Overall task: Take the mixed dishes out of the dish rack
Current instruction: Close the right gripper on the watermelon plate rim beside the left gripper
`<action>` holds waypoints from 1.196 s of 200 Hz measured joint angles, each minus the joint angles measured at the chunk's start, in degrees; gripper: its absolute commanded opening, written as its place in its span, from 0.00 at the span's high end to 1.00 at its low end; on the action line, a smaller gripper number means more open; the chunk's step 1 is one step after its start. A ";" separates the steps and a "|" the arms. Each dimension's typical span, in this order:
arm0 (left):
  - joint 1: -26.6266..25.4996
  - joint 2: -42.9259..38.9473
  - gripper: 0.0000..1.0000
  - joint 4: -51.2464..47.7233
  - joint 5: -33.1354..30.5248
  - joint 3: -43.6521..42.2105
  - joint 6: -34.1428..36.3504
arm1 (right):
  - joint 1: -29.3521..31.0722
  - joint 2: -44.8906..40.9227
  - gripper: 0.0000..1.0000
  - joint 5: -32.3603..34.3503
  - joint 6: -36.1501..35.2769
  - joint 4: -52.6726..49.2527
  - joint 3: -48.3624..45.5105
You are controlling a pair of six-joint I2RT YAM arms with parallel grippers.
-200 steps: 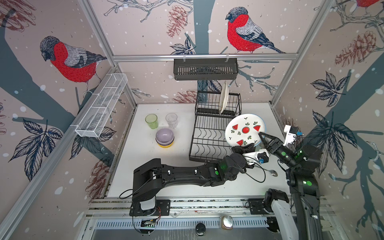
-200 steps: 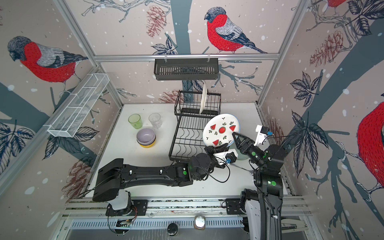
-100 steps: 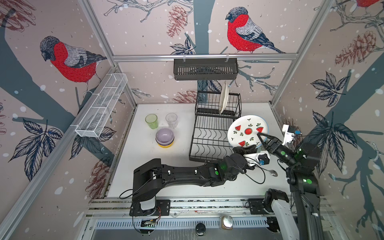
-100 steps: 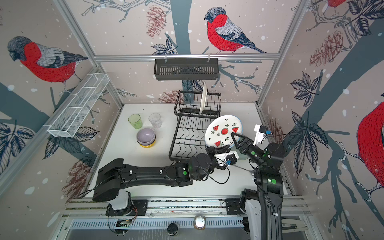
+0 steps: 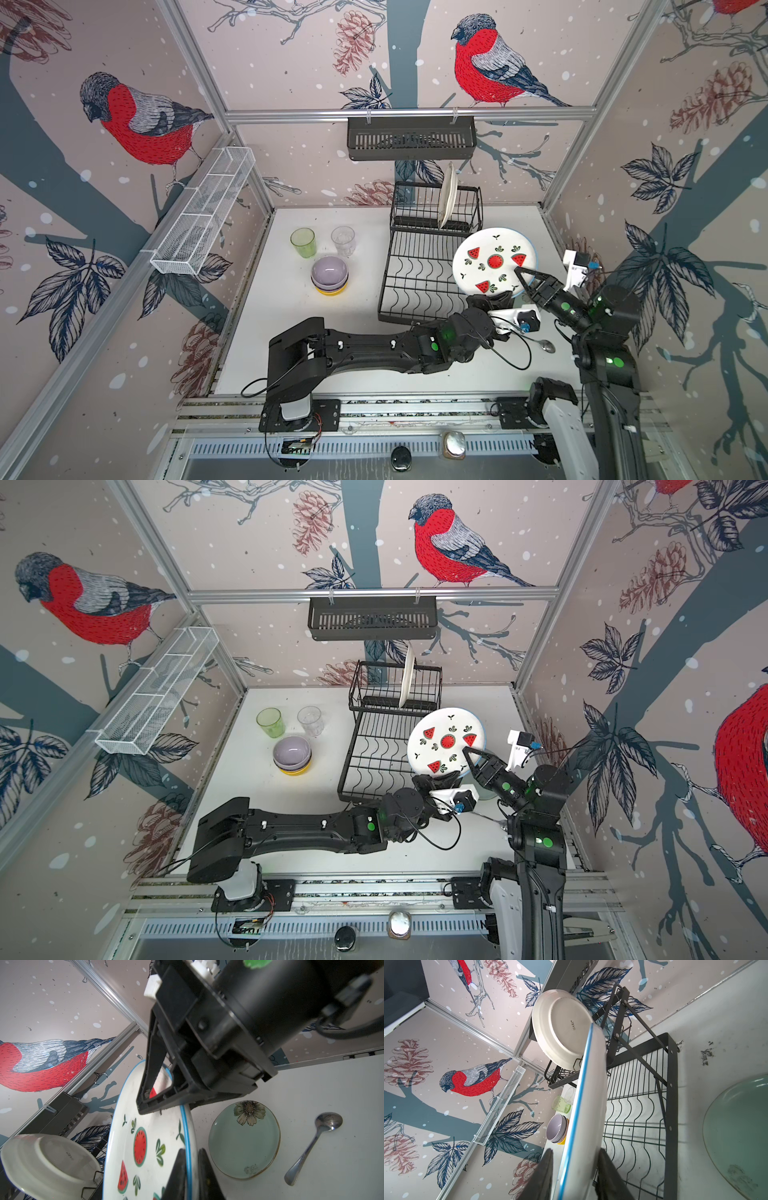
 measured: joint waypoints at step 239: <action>1.14 -0.04 0.02 7.98 -3.63 -5.16 -8.70 | -1.18 3.04 1.00 2.99 3.23 0.04 -4.09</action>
